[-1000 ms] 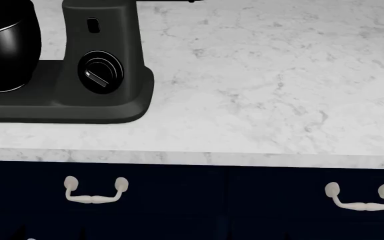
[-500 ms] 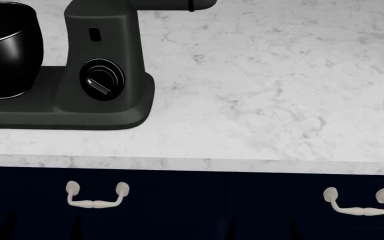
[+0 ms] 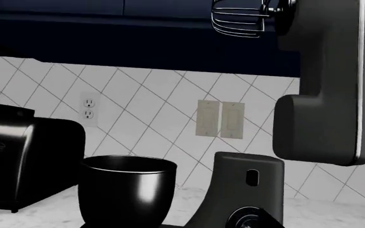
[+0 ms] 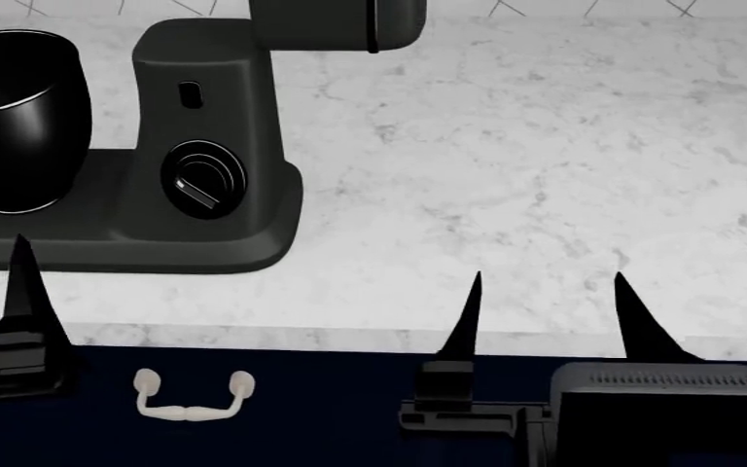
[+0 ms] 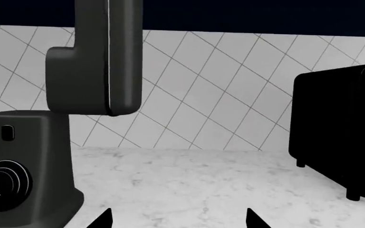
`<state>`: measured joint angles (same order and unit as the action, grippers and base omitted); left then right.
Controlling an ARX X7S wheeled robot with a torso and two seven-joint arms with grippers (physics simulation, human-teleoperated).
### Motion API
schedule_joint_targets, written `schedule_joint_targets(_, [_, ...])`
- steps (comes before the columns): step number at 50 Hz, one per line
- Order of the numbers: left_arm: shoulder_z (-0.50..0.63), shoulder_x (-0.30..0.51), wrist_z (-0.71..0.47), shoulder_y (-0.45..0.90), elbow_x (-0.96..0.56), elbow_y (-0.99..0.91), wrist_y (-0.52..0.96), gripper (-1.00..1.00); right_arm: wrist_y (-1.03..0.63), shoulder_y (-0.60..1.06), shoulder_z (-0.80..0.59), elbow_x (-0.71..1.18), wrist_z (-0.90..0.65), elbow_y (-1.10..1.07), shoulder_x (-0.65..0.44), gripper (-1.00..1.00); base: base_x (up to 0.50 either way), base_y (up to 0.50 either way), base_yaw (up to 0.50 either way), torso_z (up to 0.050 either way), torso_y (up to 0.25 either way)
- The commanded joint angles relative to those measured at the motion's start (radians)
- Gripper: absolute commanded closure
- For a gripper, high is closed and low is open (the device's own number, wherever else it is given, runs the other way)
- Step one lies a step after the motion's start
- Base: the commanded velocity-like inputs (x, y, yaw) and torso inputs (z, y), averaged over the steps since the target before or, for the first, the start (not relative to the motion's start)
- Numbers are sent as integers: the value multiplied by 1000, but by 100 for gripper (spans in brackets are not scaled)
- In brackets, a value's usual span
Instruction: Close the stand mixer head.
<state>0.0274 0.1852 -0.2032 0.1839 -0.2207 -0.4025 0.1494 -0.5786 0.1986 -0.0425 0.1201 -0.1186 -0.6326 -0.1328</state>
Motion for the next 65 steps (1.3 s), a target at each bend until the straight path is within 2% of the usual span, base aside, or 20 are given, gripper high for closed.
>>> schedule_joint_targets(1, [-21, 12, -35, 23, 14, -36, -21, -100, -128, 31, 13, 15, -14, -153, -41, -100, 35, 500, 0, 50, 0])
schedule_joint_targets(3, [-31, 14, -35, 19, -13, -54, -3, -100, -149, 29, -3, -5, -29, -194, -52, -100, 82, 500, 0, 50, 0])
schedule_joint_targets(6, [-25, 20, -46, 19, 24, -53, -25, -100, -158, 35, -17, -14, -40, -207, -52, -100, 81, 500, 0, 33, 0])
schedule_joint_targets(10, [-29, 22, -92, 44, 58, -53, 43, -100, -160, 36, -51, -36, -40, -199, -73, -100, 81, 500, 0, 0, 0])
schedule_joint_targets(11, [-44, 21, -78, 44, 15, -62, 43, -100, -157, 34, -55, -43, -47, -193, -72, -100, 86, 500, 0, 0, 0])
schedule_joint_targets(18, [-45, 20, -100, 41, 43, -69, 7, -100, -173, 37, -73, -59, -59, -211, -86, -100, 126, 500, 0, 0, 0])
schedule_joint_targets(24, [-43, 25, -114, 41, 60, -79, -1, -100, -101, 13, -66, -25, -31, -209, -90, -100, 398, 357, 0, 0, 0])
schedule_joint_targets(40, [-35, 38, -117, 32, 53, -101, -1, -100, -51, -3, -13, 46, -21, -202, -71, -100, 494, -102, 0, 0, 0])
schedule_joint_targets(43, [-32, 40, -119, 30, 55, -102, -3, -100, -108, 14, 4, 70, -31, -205, -61, -100, 207, -56, 0, 0, 0])
schedule_joint_targets(53, [-33, 45, -125, 33, 45, -104, 4, -100, -83, 4, -24, 43, -42, -219, -81, -100, 250, -3, 0, 0, 0])
schedule_joint_targets(61, [-33, 49, -126, 34, 33, -106, 8, -100, -160, 21, 13, 94, -43, -273, -80, -100, 7, 0, 0, 0, 0])
schedule_joint_targets(65, [-39, 52, -128, 40, 24, -104, 12, -100, -406, 97, 71, 97, -138, -414, -137, -100, 0, 0, 0, 0, 0])
